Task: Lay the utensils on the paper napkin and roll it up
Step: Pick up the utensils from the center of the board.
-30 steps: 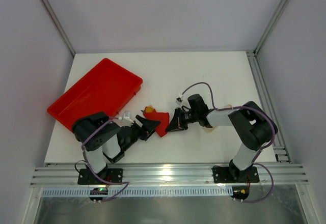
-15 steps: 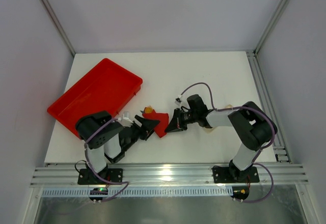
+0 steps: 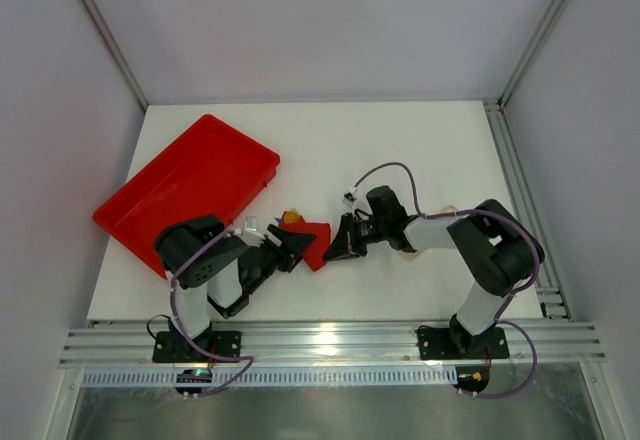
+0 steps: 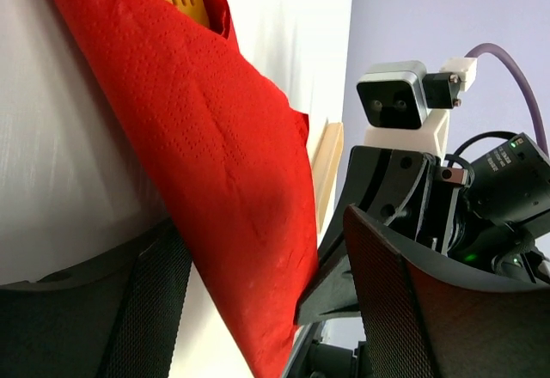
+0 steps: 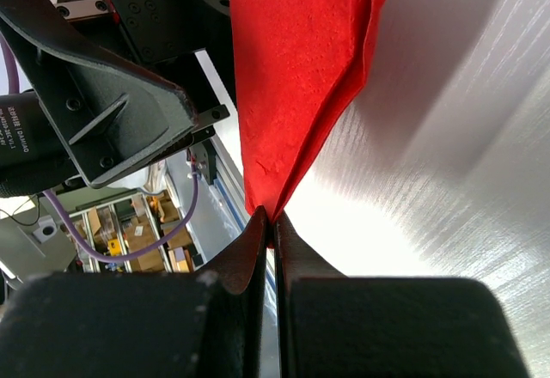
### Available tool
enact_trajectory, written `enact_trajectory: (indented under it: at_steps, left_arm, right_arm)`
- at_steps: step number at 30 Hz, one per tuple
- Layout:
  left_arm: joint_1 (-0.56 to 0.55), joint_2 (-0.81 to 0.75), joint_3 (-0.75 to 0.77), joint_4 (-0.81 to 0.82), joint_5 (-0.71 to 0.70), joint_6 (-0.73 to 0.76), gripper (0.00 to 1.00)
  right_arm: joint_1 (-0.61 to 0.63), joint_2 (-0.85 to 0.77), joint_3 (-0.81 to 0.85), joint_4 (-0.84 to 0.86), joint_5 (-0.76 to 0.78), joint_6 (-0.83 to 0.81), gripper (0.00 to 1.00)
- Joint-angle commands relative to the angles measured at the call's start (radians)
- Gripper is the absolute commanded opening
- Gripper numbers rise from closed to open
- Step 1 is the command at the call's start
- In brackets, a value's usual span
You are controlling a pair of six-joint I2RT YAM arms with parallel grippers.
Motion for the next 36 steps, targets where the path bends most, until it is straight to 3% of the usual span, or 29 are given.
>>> enact_trajectory:
  at_steps: [1, 12, 25, 36]
  left_arm:
    - [0.000, 0.065, -0.002, 0.002, -0.025, 0.066, 0.71]
    - [-0.001, 0.068, 0.021, 0.002, -0.027, 0.086, 0.61]
    - [0.000, 0.055, 0.012, 0.004, -0.025, 0.130, 0.36]
    - [0.000, 0.034, 0.020, 0.002, 0.010, 0.193, 0.14]
  right_arm:
    - [0.009, -0.020, 0.000, 0.044, -0.019, 0.001, 0.04]
    - [0.009, -0.018, -0.008, 0.045, -0.022, -0.005, 0.04]
    - [0.010, -0.026, -0.012, 0.033, -0.014, -0.020, 0.04]
    - [0.035, -0.053, 0.037, -0.123, 0.069, -0.137, 0.04]
